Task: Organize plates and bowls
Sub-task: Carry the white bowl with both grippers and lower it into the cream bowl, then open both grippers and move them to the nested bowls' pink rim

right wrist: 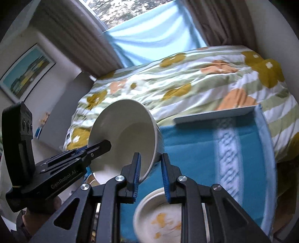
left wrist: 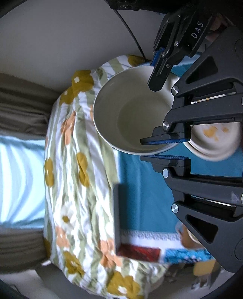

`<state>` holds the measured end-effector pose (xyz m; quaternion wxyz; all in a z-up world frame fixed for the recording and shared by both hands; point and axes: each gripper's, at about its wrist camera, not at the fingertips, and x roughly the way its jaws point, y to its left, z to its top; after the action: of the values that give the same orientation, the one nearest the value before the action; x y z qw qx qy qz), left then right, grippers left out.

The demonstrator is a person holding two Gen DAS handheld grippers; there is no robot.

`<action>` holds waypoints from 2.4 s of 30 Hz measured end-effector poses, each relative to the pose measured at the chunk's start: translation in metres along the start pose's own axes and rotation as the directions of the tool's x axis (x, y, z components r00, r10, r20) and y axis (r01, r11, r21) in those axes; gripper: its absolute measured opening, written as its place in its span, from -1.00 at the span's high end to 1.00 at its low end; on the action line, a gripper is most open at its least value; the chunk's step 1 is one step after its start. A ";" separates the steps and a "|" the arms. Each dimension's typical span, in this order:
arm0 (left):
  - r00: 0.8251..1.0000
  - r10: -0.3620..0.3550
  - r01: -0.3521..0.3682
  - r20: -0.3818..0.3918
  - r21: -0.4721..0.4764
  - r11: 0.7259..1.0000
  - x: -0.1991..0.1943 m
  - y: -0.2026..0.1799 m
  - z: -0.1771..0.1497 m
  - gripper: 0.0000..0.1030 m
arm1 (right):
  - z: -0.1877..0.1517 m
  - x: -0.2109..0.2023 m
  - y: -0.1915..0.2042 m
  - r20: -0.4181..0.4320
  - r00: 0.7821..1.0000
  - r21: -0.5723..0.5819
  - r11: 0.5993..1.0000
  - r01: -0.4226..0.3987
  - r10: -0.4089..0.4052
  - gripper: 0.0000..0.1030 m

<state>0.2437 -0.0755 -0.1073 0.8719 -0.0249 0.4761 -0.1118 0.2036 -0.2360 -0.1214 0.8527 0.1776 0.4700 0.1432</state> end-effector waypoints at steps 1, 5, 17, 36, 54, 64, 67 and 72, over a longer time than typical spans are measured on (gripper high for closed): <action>1.000 0.005 -0.005 -0.001 -0.008 1.000 -0.008 0.011 -0.008 0.84 | -0.007 0.002 0.011 -0.007 1.000 -0.006 1.000 -0.005 0.005 0.61; 1.000 0.023 -0.023 -0.009 -0.049 0.999 -0.034 0.058 -0.041 0.84 | -0.035 0.014 0.054 -0.042 0.999 -0.027 0.999 -0.027 0.026 0.61; 0.993 0.071 -0.081 -0.089 -0.122 0.989 -0.043 0.166 -0.120 0.84 | -0.103 0.085 0.127 -0.172 0.984 -0.051 0.997 -0.055 0.045 0.61; 0.976 0.061 -0.093 -0.210 -0.150 0.984 0.018 0.206 -0.155 0.82 | -0.121 0.156 0.134 -0.298 0.953 -0.122 0.993 0.007 -0.044 0.61; 0.952 0.220 -0.214 -0.211 0.048 0.976 0.025 0.180 -0.151 0.78 | -0.120 0.159 0.134 -0.296 0.951 -0.166 0.985 0.046 -0.094 0.60; 0.954 0.219 -0.214 -0.206 0.049 0.976 0.024 0.183 -0.152 0.78 | -0.123 0.155 0.136 -0.272 0.957 -0.175 0.983 0.051 -0.098 0.60; 0.957 0.213 -0.209 -0.199 0.040 0.977 0.020 0.183 -0.153 0.78 | -0.124 0.151 0.136 -0.259 0.962 -0.170 0.984 0.044 -0.088 0.60; 0.973 0.189 -0.193 -0.136 -0.017 0.981 -0.017 0.182 -0.142 0.78 | -0.113 0.122 0.137 -0.223 0.973 -0.160 0.987 0.021 -0.057 0.60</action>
<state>0.1476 0.1146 -0.1983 0.8443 0.0154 0.5353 -0.0217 0.1594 -0.0444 -0.2092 0.8075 0.0832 0.5549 0.1820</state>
